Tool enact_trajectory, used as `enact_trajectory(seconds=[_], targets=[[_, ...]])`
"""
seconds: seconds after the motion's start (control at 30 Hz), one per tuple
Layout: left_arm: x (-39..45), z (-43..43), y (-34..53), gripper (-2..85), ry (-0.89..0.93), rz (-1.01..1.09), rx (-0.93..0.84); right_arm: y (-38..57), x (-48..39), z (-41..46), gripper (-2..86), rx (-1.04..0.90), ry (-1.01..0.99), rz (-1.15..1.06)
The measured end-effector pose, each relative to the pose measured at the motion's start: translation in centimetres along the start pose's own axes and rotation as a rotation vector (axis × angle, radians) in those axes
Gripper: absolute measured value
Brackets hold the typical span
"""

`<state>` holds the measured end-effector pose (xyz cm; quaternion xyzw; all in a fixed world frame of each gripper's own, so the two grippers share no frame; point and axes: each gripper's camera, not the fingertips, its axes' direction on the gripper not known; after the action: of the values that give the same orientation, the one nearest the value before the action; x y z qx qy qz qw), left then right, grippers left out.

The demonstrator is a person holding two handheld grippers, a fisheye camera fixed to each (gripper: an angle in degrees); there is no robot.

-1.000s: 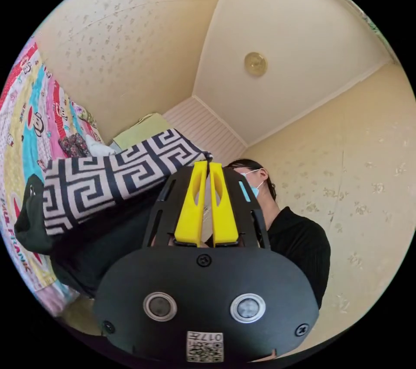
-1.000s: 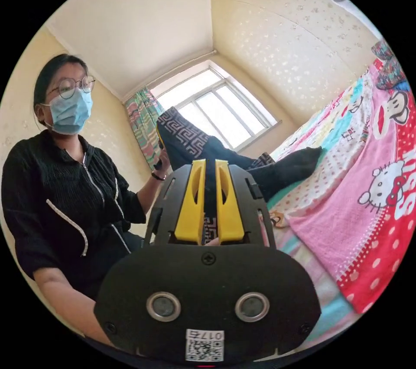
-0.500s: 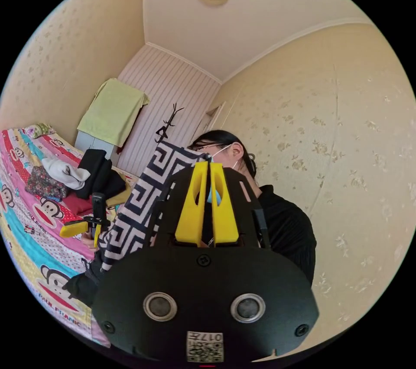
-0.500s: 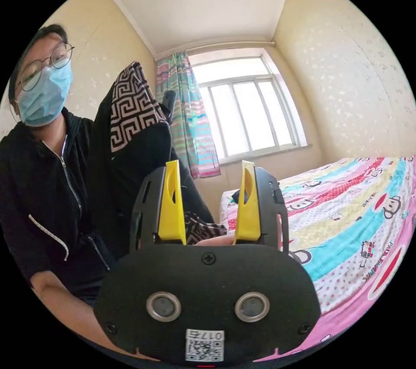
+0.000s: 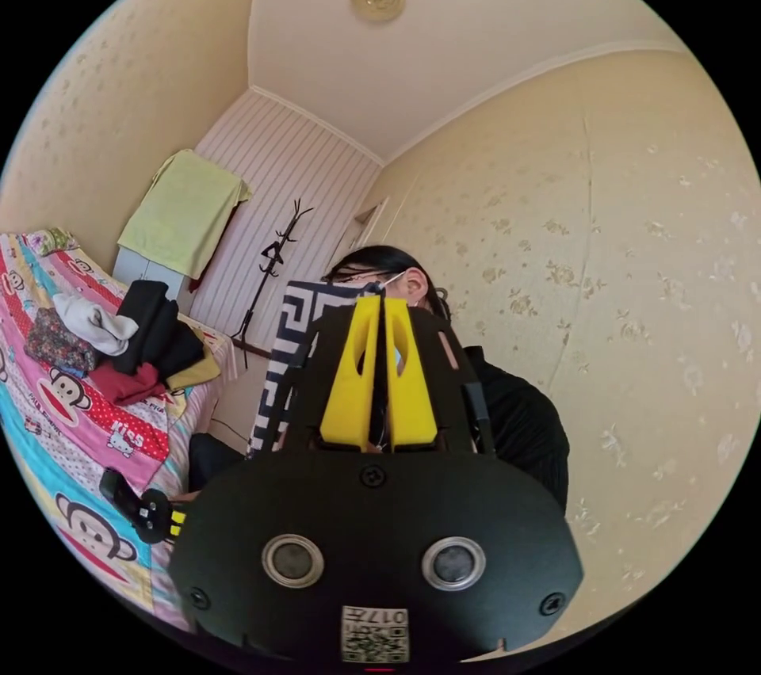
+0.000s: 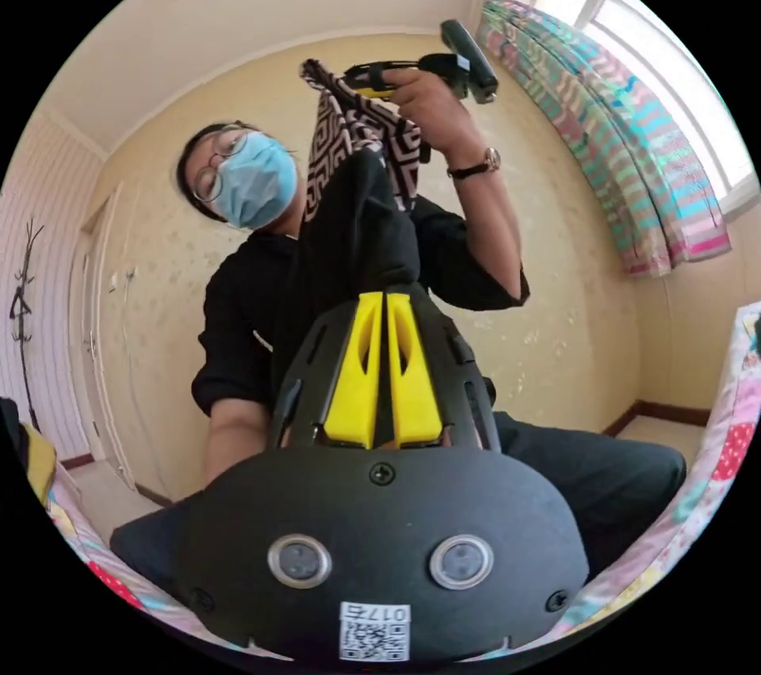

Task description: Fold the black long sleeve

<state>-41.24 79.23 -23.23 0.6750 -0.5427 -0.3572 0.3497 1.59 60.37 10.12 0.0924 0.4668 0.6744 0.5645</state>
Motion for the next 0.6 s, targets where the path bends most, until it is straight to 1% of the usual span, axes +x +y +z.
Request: enact_trajectory(seconds=[0.03,0.07,0.13,0.17,0.2,0.23,0.27,0.33,0.37,0.43,0.47,0.5,0.53,0.6], targets=[[0.3,-0.3,0.1,-0.6,-0.004,0.003,0.005,-0.3,-1.3,-0.8,1.9,0.036,0.143,-0.034],[0.9,-1.1,0.4,-0.6,-0.024,0.011,0.018,-0.4,-2.2,-1.3,1.7,0.058,0.217,-0.045],[2.2,-2.5,1.3,-0.6,-0.079,0.033,0.050,-0.9,-6.7,-3.7,1.1,0.190,0.467,-0.067],[2.9,-3.6,2.1,-0.6,-0.121,0.035,0.080,-1.1,-8.0,-4.2,1.0,0.231,0.530,-0.060],[3.3,-4.7,3.0,-0.6,-0.159,0.024,0.113,-1.3,-10.8,-4.6,0.8,0.287,0.665,-0.074],[3.4,-5.3,3.5,-0.6,-0.175,0.016,0.130,-1.8,-13.9,-4.2,0.7,0.318,0.809,-0.122],[3.5,-6.4,4.3,-0.6,-0.204,0.001,0.159,-2.1,-15.4,-3.7,0.7,0.331,0.877,-0.153],[3.3,-7.9,5.3,-0.7,-0.245,-0.028,0.193,-4.3,-21.4,-1.0,0.5,0.374,1.079,-0.271],[3.1,-8.7,5.8,-0.7,-0.277,-0.044,0.203,-5.1,-22.5,0.1,0.5,0.359,1.117,-0.295],[3.1,-9.5,6.3,-0.7,-0.294,-0.037,0.218,-9.0,-25.8,6.1,0.4,0.254,1.316,-0.378],[3.2,-9.9,6.6,-0.7,-0.283,-0.018,0.237,-10.1,-26.2,7.8,0.4,0.215,1.381,-0.394],[3.5,-10.4,6.8,-0.7,-0.279,0.006,0.261,-12.1,-26.6,11.2,0.4,0.154,1.545,-0.422],[3.6,-10.7,6.8,-0.7,-0.290,0.016,0.271,-13.9,-26.4,13.8,0.4,0.121,1.716,-0.418],[3.6,-12.2,6.7,-0.7,-0.407,0.021,0.307,-16.6,-25.4,15.9,0.5,0.106,1.884,-0.330]])
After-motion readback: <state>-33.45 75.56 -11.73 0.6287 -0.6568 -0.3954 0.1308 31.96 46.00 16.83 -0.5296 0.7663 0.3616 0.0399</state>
